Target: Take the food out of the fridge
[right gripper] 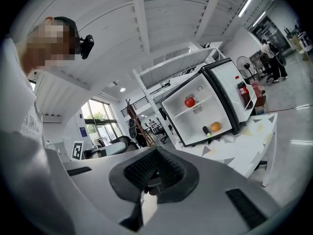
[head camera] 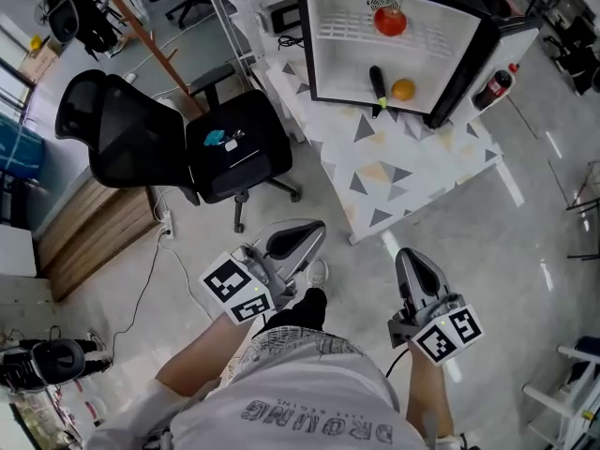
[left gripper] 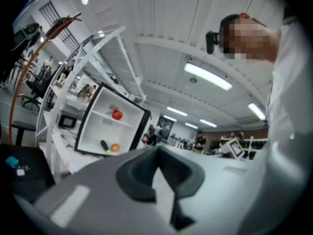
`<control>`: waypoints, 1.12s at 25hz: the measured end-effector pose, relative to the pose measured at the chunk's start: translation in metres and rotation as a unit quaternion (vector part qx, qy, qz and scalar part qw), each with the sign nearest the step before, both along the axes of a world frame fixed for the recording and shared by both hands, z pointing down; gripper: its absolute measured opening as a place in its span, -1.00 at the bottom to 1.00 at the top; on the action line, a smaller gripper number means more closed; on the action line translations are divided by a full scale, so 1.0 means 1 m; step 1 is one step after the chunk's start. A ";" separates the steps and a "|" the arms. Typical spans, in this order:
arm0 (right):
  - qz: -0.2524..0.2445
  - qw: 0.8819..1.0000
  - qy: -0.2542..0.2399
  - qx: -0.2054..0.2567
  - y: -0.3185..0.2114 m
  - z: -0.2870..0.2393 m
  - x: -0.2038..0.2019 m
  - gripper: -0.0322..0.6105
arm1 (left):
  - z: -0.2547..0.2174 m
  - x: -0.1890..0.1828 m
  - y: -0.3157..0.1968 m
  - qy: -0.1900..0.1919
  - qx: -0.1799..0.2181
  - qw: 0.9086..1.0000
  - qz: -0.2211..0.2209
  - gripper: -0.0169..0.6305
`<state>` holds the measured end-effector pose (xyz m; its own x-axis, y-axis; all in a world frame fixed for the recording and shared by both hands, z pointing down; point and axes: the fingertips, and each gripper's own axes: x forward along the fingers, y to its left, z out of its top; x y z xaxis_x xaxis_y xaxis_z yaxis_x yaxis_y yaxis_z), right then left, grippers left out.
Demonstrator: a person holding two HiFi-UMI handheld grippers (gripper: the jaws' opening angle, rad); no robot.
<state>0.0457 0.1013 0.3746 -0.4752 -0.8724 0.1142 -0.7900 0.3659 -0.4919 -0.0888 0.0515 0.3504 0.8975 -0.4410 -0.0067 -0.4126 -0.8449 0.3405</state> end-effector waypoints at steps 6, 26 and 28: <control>0.013 1.000 0.003 -0.001 -0.049 -0.003 -0.001 -0.93 | -0.002 -0.003 -0.055 -0.002 0.003 1.000 0.005 -0.93; 0.035 0.999 0.001 -0.001 -0.131 -0.007 -0.003 -0.93 | 0.007 0.010 -0.143 -0.012 0.006 1.000 0.018 -0.93; 0.034 0.999 -0.002 -0.001 -0.138 -0.007 0.001 -0.94 | 0.007 0.015 -0.150 -0.015 0.007 1.000 0.016 -0.93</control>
